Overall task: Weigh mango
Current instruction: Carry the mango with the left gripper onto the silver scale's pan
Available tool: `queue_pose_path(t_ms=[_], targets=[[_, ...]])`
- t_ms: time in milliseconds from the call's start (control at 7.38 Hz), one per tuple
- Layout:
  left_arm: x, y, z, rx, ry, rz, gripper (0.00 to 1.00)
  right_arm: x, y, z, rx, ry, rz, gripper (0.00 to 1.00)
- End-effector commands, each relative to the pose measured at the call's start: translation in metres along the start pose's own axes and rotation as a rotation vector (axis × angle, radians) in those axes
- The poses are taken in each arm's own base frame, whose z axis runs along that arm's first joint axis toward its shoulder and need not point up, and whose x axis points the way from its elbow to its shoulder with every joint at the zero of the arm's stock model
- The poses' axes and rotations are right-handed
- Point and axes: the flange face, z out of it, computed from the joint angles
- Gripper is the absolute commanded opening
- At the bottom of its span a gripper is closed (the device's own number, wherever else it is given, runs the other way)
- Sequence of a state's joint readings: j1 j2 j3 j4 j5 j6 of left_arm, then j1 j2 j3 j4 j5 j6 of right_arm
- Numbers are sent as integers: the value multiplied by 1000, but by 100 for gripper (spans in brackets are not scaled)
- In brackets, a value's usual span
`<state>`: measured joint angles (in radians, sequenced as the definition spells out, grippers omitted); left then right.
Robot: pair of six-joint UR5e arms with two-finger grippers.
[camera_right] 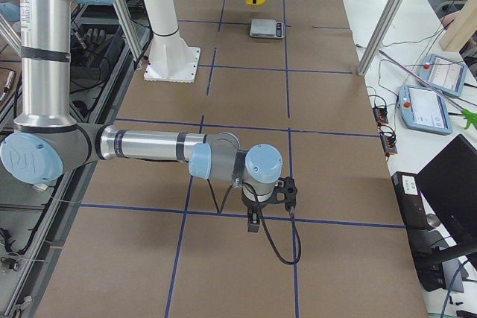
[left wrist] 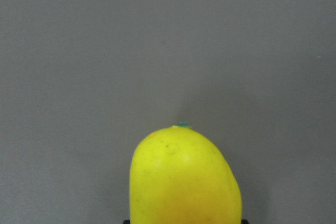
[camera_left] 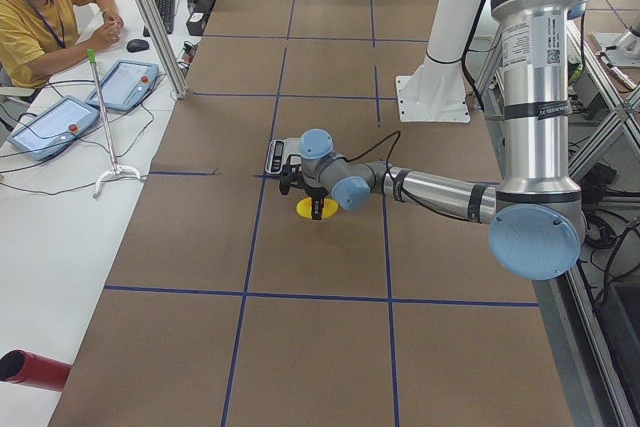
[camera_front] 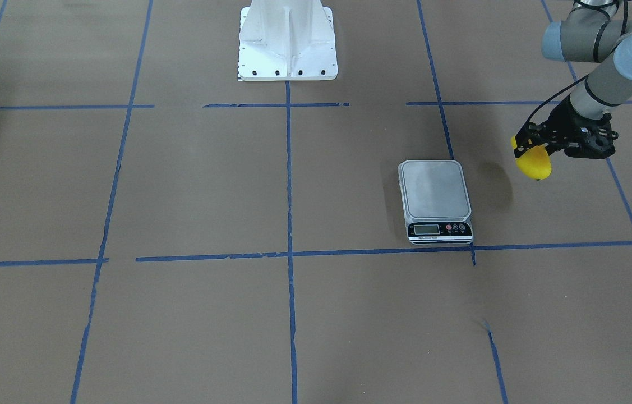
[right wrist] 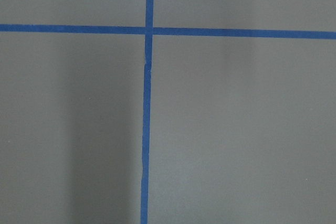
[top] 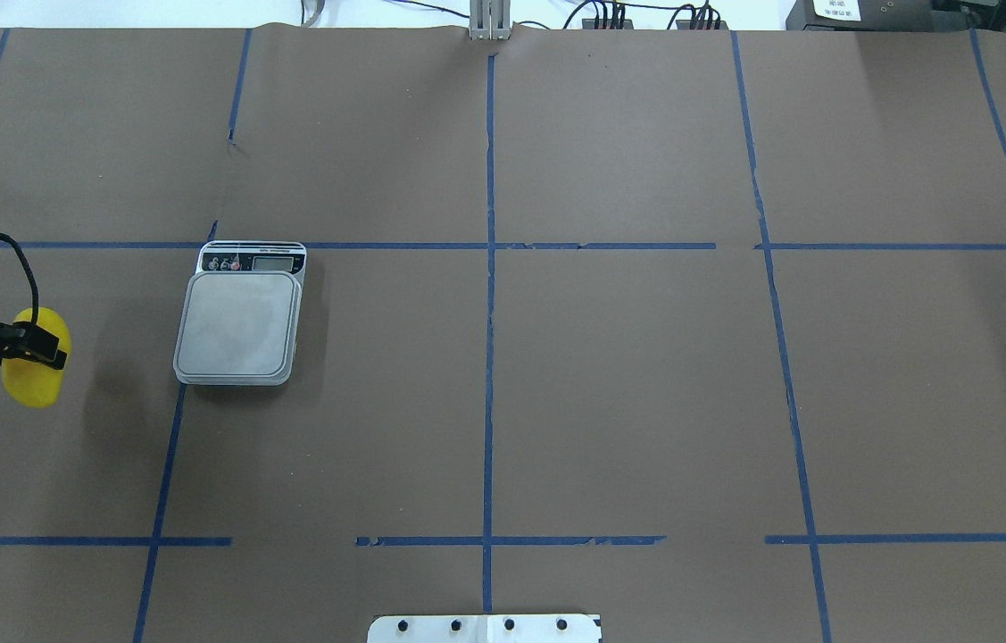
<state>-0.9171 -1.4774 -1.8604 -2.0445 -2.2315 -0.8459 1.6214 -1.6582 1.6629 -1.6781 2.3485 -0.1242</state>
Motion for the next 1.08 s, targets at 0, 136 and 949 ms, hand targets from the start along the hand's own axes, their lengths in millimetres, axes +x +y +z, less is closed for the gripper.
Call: queue_pose_path(t_ms=[0,136,949], targets=[[95,-29,-46,33,76,-87,0,0,0,0,0,0,0,100],[144,-55,-46,18,71,-129,0,0,0,0,0,0,0,100],[205,-62,44,-39,-50,-140,0,0,0,0,0,0,0,100]])
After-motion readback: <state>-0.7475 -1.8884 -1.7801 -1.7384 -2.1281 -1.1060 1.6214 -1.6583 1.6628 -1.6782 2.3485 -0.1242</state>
